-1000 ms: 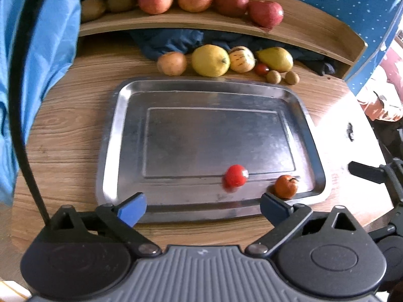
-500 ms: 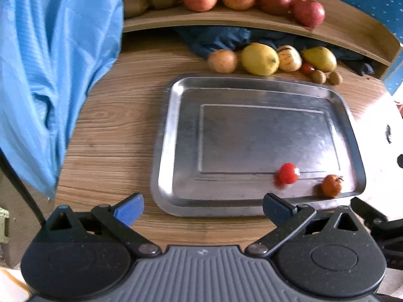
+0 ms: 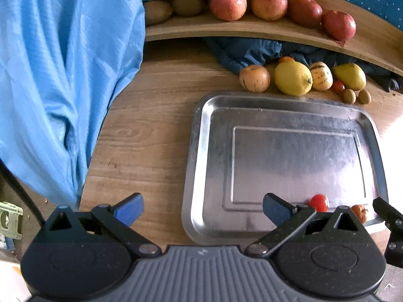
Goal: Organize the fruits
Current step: 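Open both tools to release the fruits and lift away from the tray, then reach the left tool to the orange fruit while the right tool reaches the lemon, then close the left tool on the orange fruit while the right tool grasps the lemon, then lift the orange fruit and lemon and carry both over the steel tray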
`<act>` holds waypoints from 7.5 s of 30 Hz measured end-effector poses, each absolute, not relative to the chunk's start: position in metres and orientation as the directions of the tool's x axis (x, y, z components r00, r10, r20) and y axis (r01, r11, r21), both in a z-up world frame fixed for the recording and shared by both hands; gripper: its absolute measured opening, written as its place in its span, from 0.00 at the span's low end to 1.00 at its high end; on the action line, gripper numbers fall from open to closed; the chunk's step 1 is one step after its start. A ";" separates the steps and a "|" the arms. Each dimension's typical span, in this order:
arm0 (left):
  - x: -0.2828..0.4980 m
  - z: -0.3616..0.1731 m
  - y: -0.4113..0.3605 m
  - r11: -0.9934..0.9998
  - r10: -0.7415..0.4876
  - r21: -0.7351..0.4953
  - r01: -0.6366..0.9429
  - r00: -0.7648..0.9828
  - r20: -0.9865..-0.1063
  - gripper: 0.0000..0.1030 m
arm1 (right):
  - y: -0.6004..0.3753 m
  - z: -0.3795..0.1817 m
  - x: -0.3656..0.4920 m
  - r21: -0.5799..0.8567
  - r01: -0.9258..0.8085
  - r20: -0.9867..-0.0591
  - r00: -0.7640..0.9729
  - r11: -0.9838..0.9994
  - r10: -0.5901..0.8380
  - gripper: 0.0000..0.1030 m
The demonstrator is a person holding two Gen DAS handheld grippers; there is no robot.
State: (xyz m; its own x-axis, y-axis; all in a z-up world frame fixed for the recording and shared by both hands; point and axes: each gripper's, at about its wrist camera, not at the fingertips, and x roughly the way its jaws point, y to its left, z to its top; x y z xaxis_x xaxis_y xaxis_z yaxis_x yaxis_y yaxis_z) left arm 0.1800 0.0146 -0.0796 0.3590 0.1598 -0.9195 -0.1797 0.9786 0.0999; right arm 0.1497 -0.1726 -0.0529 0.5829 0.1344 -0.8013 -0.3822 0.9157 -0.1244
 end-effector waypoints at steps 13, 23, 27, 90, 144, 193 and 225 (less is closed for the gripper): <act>0.225 -0.099 0.033 0.986 0.123 0.075 -0.150 0.345 -0.930 1.00 | -0.159 -0.057 0.185 -0.149 -0.333 -0.797 0.598 0.931 0.086 0.99; 0.261 -0.108 0.040 0.992 0.098 0.067 -0.104 0.337 -0.936 1.00 | -0.155 -0.057 0.207 -0.149 -0.269 -0.790 0.611 0.952 0.049 0.99; 0.273 -0.112 0.041 0.994 0.088 0.063 -0.085 0.330 -0.940 1.00 | -0.151 -0.060 0.213 -0.155 -0.258 -0.794 0.607 0.954 0.035 0.99; 0.368 -0.132 0.054 0.987 -0.145 -0.111 0.116 0.351 -0.925 0.89 | -0.049 -0.096 0.296 -0.340 -0.472 -0.760 0.647 0.813 0.058 0.87; 0.362 -0.127 0.067 0.973 -0.231 -0.209 0.100 0.335 -0.914 0.50 | -0.036 -0.107 0.311 -0.321 -0.565 -0.771 0.622 0.760 0.137 0.54; 0.284 -0.110 -0.038 0.924 -0.321 -0.233 0.303 0.284 -0.904 0.51 | -0.152 -0.078 0.193 -0.275 -0.326 -0.768 0.640 0.905 -0.002 0.55; 0.252 -0.120 -0.053 0.926 -0.297 -0.217 0.308 0.246 -0.922 0.51 | -0.159 -0.088 0.168 -0.206 -0.341 -0.809 0.587 0.917 0.036 0.55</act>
State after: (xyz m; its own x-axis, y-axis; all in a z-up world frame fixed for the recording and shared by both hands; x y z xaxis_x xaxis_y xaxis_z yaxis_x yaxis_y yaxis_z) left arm 0.2516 -0.0528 -0.1196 0.2464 -0.2975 -0.9224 0.3080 0.9264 -0.2165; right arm 0.1683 -0.1590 -0.0882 0.5866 0.0362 -0.8091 -0.3405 0.9174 -0.2059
